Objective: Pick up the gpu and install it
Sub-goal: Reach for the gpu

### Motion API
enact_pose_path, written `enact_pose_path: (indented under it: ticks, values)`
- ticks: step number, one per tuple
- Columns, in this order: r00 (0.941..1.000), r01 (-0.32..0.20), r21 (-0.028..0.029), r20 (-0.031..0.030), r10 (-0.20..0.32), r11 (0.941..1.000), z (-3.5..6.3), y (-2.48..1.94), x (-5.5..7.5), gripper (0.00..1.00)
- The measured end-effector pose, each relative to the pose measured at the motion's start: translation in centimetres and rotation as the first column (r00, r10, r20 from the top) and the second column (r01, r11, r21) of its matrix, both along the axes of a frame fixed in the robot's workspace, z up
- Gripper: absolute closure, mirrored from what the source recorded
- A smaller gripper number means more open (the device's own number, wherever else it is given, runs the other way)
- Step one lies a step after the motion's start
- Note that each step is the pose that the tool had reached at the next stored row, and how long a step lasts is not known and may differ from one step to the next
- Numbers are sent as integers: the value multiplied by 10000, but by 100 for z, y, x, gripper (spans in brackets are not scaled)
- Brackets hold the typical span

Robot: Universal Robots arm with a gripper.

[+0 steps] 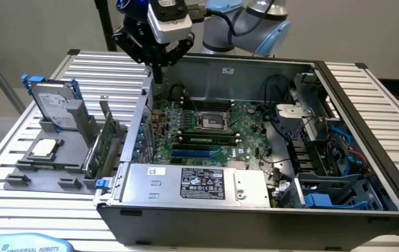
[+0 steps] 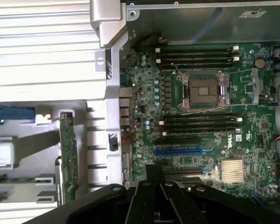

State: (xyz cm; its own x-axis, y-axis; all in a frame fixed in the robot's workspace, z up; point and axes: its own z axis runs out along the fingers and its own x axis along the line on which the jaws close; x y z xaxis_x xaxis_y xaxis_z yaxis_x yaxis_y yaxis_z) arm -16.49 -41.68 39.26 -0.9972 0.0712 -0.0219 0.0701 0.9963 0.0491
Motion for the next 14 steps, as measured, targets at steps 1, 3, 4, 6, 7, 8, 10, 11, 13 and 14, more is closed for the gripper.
enact_pose_path:
  ticks: [1,3,4,6,7,8,10,11,13,14]
  values:
    - [10000,0,0,8,0,10000,0,-19,-45,89]
    - [10000,-1,0,25,1,10000,0,-53,-136,89]
    - [10000,-1,1,34,1,10000,0,-68,-184,89]
    - [10000,0,-1,51,0,10000,0,-92,-276,89]
    - [10000,0,0,58,0,10000,0,-102,-319,89]
    - [10000,-1,0,65,1,10000,0,-111,-362,89]
    - [10000,0,-2,77,0,10000,0,-127,-455,89]
    - [10000,1,-6,83,-1,10000,0,-133,-500,89]
    - [10000,-1,-14,91,1,10000,0,-142,-591,89]
    - [10000,-1,-15,92,1,10000,0,-145,-636,89]
